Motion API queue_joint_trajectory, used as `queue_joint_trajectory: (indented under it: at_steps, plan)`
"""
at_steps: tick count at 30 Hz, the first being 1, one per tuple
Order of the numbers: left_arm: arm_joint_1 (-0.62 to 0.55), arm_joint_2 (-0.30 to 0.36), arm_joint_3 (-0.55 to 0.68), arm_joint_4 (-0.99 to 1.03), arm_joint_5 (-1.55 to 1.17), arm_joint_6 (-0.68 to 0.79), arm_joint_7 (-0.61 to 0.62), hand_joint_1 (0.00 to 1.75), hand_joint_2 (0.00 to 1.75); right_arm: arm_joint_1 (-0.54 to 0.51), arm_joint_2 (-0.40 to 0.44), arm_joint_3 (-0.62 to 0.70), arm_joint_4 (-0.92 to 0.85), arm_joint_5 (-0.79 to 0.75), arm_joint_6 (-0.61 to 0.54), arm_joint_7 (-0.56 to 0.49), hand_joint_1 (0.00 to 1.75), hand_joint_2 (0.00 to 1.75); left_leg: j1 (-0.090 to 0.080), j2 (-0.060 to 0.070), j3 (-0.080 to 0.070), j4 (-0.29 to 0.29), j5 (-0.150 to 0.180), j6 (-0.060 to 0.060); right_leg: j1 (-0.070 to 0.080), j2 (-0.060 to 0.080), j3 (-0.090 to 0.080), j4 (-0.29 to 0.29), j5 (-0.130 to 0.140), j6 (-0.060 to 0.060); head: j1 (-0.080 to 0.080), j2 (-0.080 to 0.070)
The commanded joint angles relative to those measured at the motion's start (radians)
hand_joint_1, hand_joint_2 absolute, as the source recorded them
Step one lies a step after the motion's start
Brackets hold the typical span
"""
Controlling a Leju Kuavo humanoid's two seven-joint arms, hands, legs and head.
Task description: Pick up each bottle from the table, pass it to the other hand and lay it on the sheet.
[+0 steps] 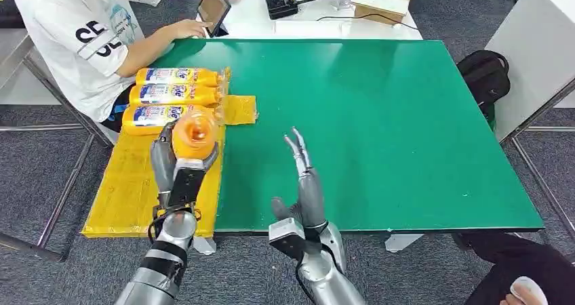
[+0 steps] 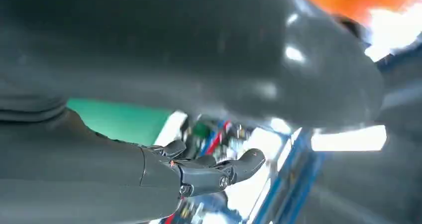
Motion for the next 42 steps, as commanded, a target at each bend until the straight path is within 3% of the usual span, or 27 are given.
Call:
queue_joint_trajectory:
  at_steps: [1, 4, 5, 6, 11, 12, 14, 17, 22, 29, 40, 41, 42]
  plan:
    - [-0.124, -0.042, 0.438, 0.165, -0.422, 0.005, 0.003, 1.75, 1.75, 0.024, -0.051, -0.019, -0.163, -0.084, -0.051, -0.034, 0.0, 0.0, 0.0, 0.003, 0.007, 0.0, -0.003, 0.002, 0.001, 0.001, 0.006, -0.001, -0.002, -0.004, 0.0, 0.0]
    - [-0.126, -0.05, 0.511, 0.117, -0.685, 0.005, 0.057, 1.75, 1.75, 0.025, -0.059, -0.016, -0.19, -0.124, -0.072, -0.034, 0.0, 0.0, 0.0, 0.002, 0.002, 0.0, -0.001, 0.001, 0.001, -0.001, 0.002, -0.001, -0.001, -0.002, 0.0, 0.0]
    - [-0.114, -0.015, 0.436, 0.084, -0.823, 0.005, 0.15, 1.75, 1.75, 0.022, -0.064, -0.014, -0.201, -0.146, -0.079, -0.034, 0.0, 0.0, 0.0, 0.003, 0.004, 0.0, -0.002, 0.001, 0.001, 0.0, 0.003, -0.001, -0.001, -0.003, 0.0, 0.0]
    - [-0.1, 0.091, 0.22, 0.099, -0.828, 0.005, 0.323, 1.75, 1.75, 0.019, -0.067, -0.014, -0.206, -0.16, -0.084, -0.034, 0.0, 0.0, 0.001, 0.003, 0.003, 0.0, -0.002, 0.001, 0.001, 0.0, 0.002, 0.0, -0.001, -0.002, 0.0, 0.0]
    - [-0.1, 0.091, 0.22, 0.099, -0.828, 0.005, 0.323, 1.75, 1.75, 0.019, -0.067, -0.014, -0.206, -0.16, -0.084, -0.034, 0.0, 0.0, 0.001, 0.004, 0.004, 0.0, -0.002, 0.001, 0.001, 0.001, 0.003, 0.0, -0.001, -0.003, 0.0, 0.0]
    - [-0.109, 0.18, 0.0, 0.116, -0.828, 0.005, 0.51, 1.75, 1.75, 0.017, -0.071, -0.008, -0.211, -0.173, -0.086, -0.034, 0.0, 0.0, 0.0, 0.003, 0.003, -0.001, -0.001, 0.001, 0.0, 0.001, 0.001, 0.0, 0.0, -0.002, 0.0, 0.0]
    - [-0.155, 0.243, -0.143, 0.236, -0.828, 0.005, 0.632, 1.75, 1.75, 0.01, -0.071, -0.002, -0.204, -0.179, -0.078, -0.034, 0.0, 0.0, 0.0, 0.002, 0.004, -0.001, -0.001, 0.001, 0.001, -0.001, 0.004, 0.0, -0.001, -0.003, 0.0, 0.0]
    - [-0.261, 0.258, -0.24, 0.441, -0.789, -0.005, 0.687, 1.75, 1.75, -0.01, -0.073, -0.001, -0.185, -0.198, -0.07, -0.034, 0.0, 0.0, 0.001, 0.0, 0.004, -0.001, -0.001, 0.001, 0.001, -0.002, 0.003, 0.0, -0.001, -0.003, 0.0, 0.0]
    - [-0.245, 0.265, -0.203, 0.48, -0.808, 0.005, 0.662, 1.75, 1.75, -0.007, -0.069, -0.001, -0.183, -0.196, -0.061, -0.034, 0.0, 0.0, 0.0, 0.003, 0.003, -0.001, 0.0, 0.0, 0.001, 0.001, 0.003, 0.0, 0.0, -0.002, 0.0, 0.0]
    - [-0.348, 0.241, -0.138, 0.771, -0.814, -0.032, 0.623, 1.75, 1.75, -0.027, -0.054, -0.008, -0.123, -0.202, -0.021, -0.034, 0.0, 0.0, 0.001, 0.003, 0.005, 0.0, -0.001, 0.0, 0.001, 0.0, 0.004, 0.0, -0.001, -0.003, 0.0, 0.0]
    - [-0.336, 0.243, -0.067, 0.782, -0.79, -0.169, 0.619, 1.75, 1.75, -0.04, -0.041, -0.011, -0.053, -0.193, 0.015, -0.034, 0.0, 0.0, 0.001, 0.003, 0.006, -0.001, -0.001, 0.001, 0.001, 0.002, 0.006, -0.001, 0.0, -0.003, 0.0, 0.0]
    - [-0.335, 0.24, -0.043, 0.779, -0.771, -0.171, 0.613, 0.65, 1.75, -0.041, -0.039, -0.013, -0.047, -0.189, 0.016, -0.034, 0.0, 0.0, 0.0, 0.003, 0.005, -0.001, -0.001, 0.0, 0.001, 0.002, 0.005, 0.0, 0.0, -0.002, 0.0, 0.0]
    - [-0.335, 0.236, -0.022, 0.777, -0.753, -0.175, 0.605, 0.0, 1.75, -0.042, -0.038, -0.015, -0.044, -0.188, 0.019, -0.034, 0.0, 0.0, 0.0, 0.003, 0.007, -0.001, -0.001, 0.001, 0.001, 0.002, 0.007, 0.0, -0.001, -0.003, 0.0, 0.0]
